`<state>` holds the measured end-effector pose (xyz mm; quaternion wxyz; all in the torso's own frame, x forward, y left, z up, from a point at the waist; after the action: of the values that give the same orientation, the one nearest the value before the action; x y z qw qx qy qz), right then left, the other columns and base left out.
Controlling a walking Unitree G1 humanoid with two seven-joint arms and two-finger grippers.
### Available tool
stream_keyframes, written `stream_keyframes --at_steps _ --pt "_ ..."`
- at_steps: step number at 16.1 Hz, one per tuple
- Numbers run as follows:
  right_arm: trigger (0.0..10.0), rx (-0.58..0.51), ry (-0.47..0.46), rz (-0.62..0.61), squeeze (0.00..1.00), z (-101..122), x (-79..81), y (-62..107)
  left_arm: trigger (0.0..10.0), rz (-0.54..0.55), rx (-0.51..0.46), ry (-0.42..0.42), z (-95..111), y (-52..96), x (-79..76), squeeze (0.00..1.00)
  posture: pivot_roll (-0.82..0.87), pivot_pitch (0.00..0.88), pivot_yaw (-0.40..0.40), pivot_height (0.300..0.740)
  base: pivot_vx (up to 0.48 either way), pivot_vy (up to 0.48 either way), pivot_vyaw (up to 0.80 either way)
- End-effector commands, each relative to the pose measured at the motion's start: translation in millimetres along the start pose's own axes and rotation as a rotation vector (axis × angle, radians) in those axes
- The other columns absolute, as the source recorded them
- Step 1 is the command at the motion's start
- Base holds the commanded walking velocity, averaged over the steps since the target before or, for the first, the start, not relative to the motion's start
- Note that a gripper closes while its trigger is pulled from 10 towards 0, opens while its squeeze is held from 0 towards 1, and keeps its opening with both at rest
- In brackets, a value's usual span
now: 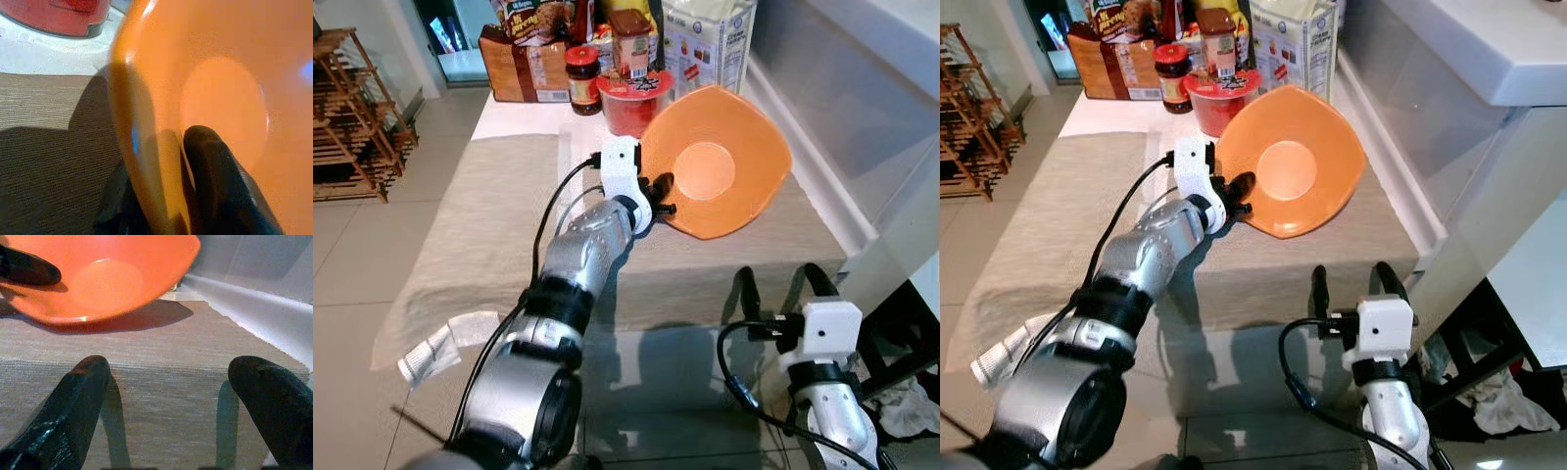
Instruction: Setting the table
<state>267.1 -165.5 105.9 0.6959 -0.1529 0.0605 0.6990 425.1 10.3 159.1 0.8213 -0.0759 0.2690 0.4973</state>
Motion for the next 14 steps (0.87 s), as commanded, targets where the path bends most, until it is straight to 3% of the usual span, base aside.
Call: stream_keyframes --at_steps 1,3,5,9,10,11,14 --pt "10.0 0.007 0.000 0.016 0.00 -1.9 3.1 -0.2 0.0 0.039 0.018 -0.006 -3.6 5.0 13.3 0.00 -0.17 0.007 0.069 0.736 0.000 0.000 0.00" --pt "10.0 0.007 0.000 0.023 0.00 -2.9 3.9 -0.9 0.0 0.074 -0.015 0.048 5.0 13.6 27.2 0.00 -0.15 0.001 0.065 0.736 0.000 0.000 0.00" --pt "10.0 0.007 0.001 0.026 0.00 -3.9 4.2 -1.4 0.0 0.101 -0.071 0.044 18.6 25.3 39.3 0.00 -0.15 0.001 0.064 0.736 0.000 0.000 0.00" --pt "10.0 0.008 -0.001 0.029 0.00 -5.0 4.3 -2.3 0.0 0.145 -0.212 -0.175 49.6 53.3 54.9 0.00 -0.14 0.004 0.062 0.736 0.000 0.000 0.00" --pt "10.0 0.007 -0.003 0.033 0.00 -5.4 4.4 -2.9 0.0 0.151 -0.274 -0.384 55.1 69.6 56.1 0.00 -0.13 0.005 0.058 0.736 0.000 0.000 0.00" --pt "10.0 0.006 -0.003 0.035 0.00 -5.4 4.4 -3.2 0.0 0.149 -0.310 -0.450 56.3 77.1 55.1 0.00 -0.13 0.006 0.057 0.736 0.000 0.000 0.00" --pt "10.0 0.000 -0.007 0.032 0.00 -4.7 2.7 -4.6 0.0 0.184 -0.401 -0.480 59.8 101.9 58.1 0.00 -0.12 0.003 0.049 0.736 0.000 0.000 0.00"
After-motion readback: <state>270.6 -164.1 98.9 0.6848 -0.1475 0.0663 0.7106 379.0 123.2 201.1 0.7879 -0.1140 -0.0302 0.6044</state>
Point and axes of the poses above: a point about 5 cm out from each wrist's last joint towards the gripper, its own y axis pointing back from the gripper into the wrist, its own z axis along the axis of the wrist's last joint, x = y × z, the point moved 6 cm from there along -y, pointing out of the wrist towards the gripper, and after that the axes turned 10 degrees about y, right-handed, at the moved point
